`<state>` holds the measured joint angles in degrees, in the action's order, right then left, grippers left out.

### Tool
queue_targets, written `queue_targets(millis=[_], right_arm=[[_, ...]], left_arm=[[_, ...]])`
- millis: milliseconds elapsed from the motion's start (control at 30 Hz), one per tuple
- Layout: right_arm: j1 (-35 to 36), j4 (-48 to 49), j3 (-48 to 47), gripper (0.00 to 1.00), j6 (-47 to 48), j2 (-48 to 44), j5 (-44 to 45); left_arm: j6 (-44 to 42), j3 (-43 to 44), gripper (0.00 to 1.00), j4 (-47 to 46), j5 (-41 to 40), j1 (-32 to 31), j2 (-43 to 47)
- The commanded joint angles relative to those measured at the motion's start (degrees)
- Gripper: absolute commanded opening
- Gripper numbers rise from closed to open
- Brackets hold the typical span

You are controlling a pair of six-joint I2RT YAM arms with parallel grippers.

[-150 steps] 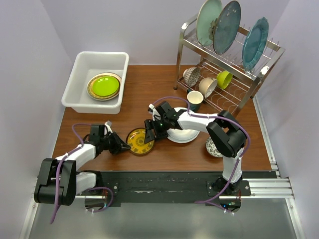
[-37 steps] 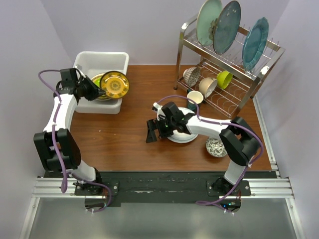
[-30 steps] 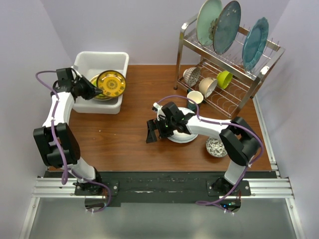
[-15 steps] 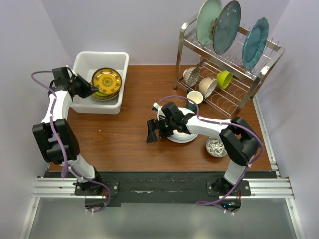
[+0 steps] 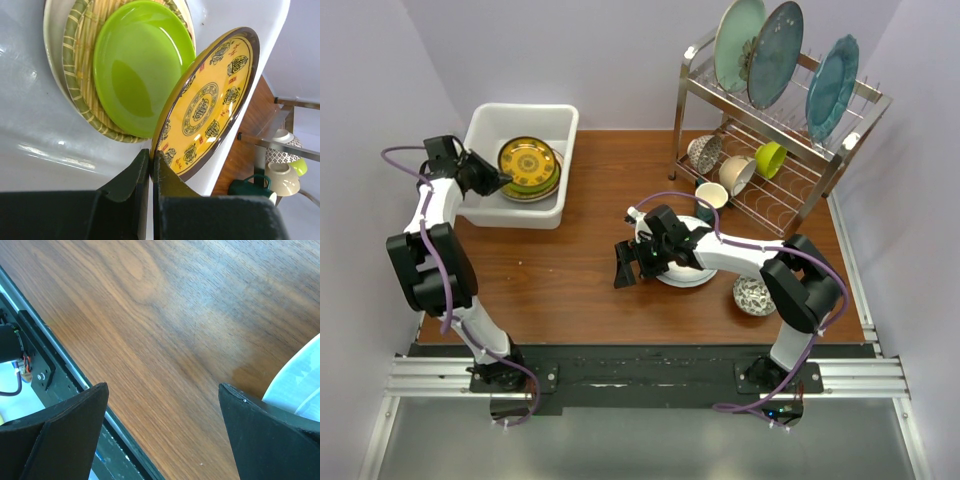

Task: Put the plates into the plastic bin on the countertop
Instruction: Place the plate in the plastic bin.

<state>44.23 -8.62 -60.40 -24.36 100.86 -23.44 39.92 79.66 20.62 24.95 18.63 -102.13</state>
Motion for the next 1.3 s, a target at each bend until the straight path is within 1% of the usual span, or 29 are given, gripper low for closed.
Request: queue_targets(millis=[0, 67, 167, 367, 533, 633, 767, 1000, 1100, 1267], right_arm=[[-0.1, -0.4, -0.2, 0.95, 1.1, -0.8, 0.9], [-0.1, -0.4, -0.2, 0.95, 1.1, -0.8, 0.9], [-0.1, -0.3, -0.2, 0.95, 1.1, -0.8, 0.9], [-0.2, -0.6, -0.3, 0.95, 1.1, -0.7, 0.7], [-0.1, -0.5, -0.4, 0.95, 1.1, -0.6, 0.7], [-0.1, -0.7, -0.6, 0.95, 1.2, -0.5, 0.6], [-0.1, -0.9, -0.6, 0.95, 1.2, -0.6, 0.6], [-0.1, -0.9, -0.7, 0.95, 1.3, -0.7, 0.6], [-0.1, -0.8, -0.8, 0.95, 1.1, -0.8, 0.6], [-0.1, -0.6, -0.9, 0.95, 0.9, -1.2, 0.7]], left_arm=[[0.7, 3.3, 0.00, -3.0, -0.4, 0.4, -0.4], [0.7, 3.2, 0.00, -3.5, -0.3, 0.4, -1.0], [0.4, 3.2, 0.04, -3.4, -0.4, 0.4, -1.6], [0.1, 2.7, 0.06, -3.6, -0.7, 0.4, -2.6], [-0.2, 2.8, 0.13, -4.2, -0.6, 0.3, -3.3], [-0.4, 3.2, 0.15, -4.2, -1.3, 0.4, -3.9], [-0.4, 4.7, 0.24, -3.8, -0.4, 0.4, -5.6], [-2.8, 8.5, 0.48, -0.5, 2.2, -0.2, -8.6], [-4.2, 8.6, 0.53, 0.5, 2.5, -0.7, -8.2], [-6.8, 8.1, 0.54, 2.6, -0.2, -1.2, -4.2]])
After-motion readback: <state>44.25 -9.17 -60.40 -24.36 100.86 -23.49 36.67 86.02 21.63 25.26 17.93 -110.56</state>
